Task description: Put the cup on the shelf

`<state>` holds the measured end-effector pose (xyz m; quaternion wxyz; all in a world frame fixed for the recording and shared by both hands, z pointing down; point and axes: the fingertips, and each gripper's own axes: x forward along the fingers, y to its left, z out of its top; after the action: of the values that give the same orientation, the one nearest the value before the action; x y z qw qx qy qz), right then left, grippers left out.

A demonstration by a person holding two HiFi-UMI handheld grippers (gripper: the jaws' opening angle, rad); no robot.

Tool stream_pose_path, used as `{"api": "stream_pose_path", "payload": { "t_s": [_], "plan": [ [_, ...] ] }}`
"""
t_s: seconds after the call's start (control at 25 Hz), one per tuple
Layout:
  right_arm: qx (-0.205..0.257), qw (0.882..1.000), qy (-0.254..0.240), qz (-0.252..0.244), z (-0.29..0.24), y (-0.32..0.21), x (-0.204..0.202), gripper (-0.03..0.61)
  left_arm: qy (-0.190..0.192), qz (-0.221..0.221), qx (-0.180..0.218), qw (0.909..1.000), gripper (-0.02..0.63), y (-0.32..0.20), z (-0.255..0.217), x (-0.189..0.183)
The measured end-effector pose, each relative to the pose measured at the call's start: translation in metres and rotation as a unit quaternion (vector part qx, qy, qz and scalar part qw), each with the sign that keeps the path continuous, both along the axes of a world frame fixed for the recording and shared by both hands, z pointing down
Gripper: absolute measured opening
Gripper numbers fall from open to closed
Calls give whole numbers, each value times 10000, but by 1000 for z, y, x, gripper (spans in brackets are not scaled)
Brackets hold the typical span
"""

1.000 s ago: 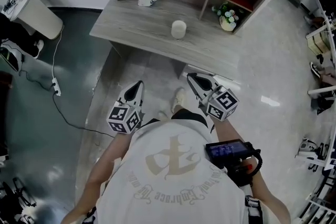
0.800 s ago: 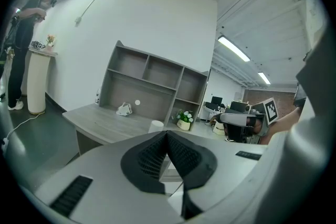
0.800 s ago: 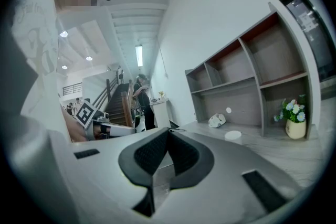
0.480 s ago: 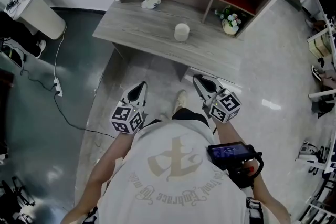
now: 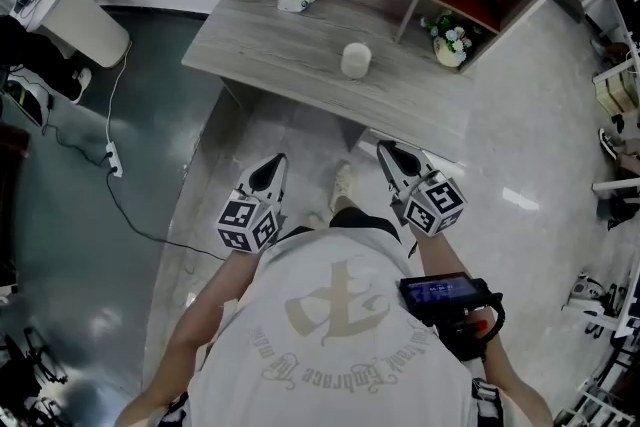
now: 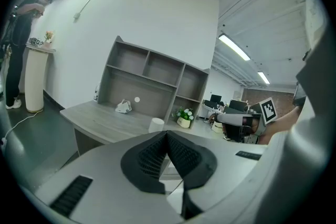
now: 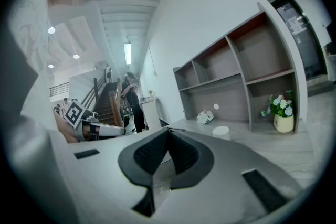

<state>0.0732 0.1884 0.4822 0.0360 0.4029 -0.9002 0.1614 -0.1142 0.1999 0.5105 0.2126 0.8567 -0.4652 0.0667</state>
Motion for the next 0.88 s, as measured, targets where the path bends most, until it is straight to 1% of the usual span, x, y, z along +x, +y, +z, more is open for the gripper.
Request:
{"api": "stream_pose_path", "payload": {
  "t_s": [0.4,0.6,0.88],
  "plan": [
    [-73,9992,15,-384,17,-50,-16,5,-86,-176,-155,9997,2,-43,15,-8],
    [-58,9990,24,-451,16,-87,-16,5,-106,-242,-180,9995,2,-73,17,-9],
    [-124,9990,17,-429,24,-137,-9,6,-187,-176,-203,9995,2,-122,17,0]
  ]
}}
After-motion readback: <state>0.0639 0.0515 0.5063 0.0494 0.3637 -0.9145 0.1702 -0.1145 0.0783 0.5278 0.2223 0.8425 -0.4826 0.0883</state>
